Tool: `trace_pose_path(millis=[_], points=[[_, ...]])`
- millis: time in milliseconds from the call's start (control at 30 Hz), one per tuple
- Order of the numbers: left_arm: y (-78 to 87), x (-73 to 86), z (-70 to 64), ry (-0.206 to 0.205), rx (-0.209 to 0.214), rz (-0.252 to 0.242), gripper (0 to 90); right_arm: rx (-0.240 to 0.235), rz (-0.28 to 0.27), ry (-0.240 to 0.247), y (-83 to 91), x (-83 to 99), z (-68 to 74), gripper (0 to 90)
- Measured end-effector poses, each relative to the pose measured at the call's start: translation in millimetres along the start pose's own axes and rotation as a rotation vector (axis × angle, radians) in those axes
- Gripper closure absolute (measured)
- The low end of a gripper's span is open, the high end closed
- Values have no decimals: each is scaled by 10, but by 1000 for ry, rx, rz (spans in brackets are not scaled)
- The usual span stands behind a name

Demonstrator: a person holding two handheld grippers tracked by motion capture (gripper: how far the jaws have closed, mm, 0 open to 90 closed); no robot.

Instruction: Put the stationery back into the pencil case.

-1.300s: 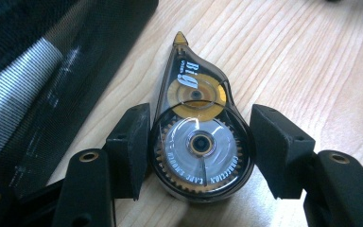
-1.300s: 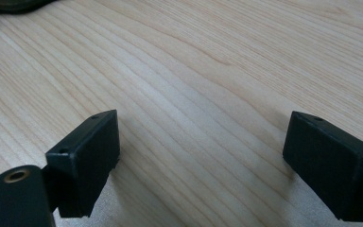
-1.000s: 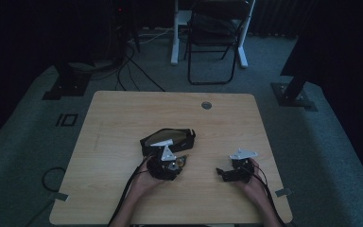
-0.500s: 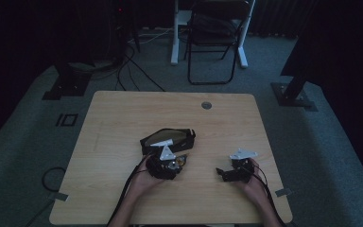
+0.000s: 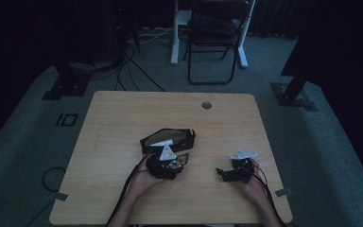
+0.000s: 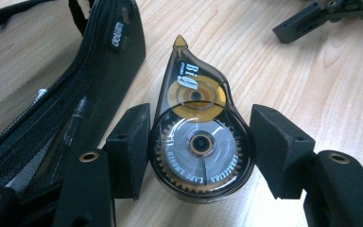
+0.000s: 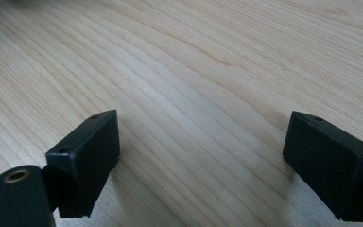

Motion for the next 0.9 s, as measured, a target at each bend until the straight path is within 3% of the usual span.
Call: trace_pose_path(millis=[900], points=[[189, -147, -60, -31, 9, -45, 415, 0, 0, -1, 0, 0, 0, 116]])
Point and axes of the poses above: each handheld gripper's, and its own axes: y roughly backward along the jaws, x roughly out of its underside, z roughly to its left, the point moved 4 cm from there along -y, roughly forward along the jaws, and after that the axes turned 6 degrees about y, right-handed, at the moved point
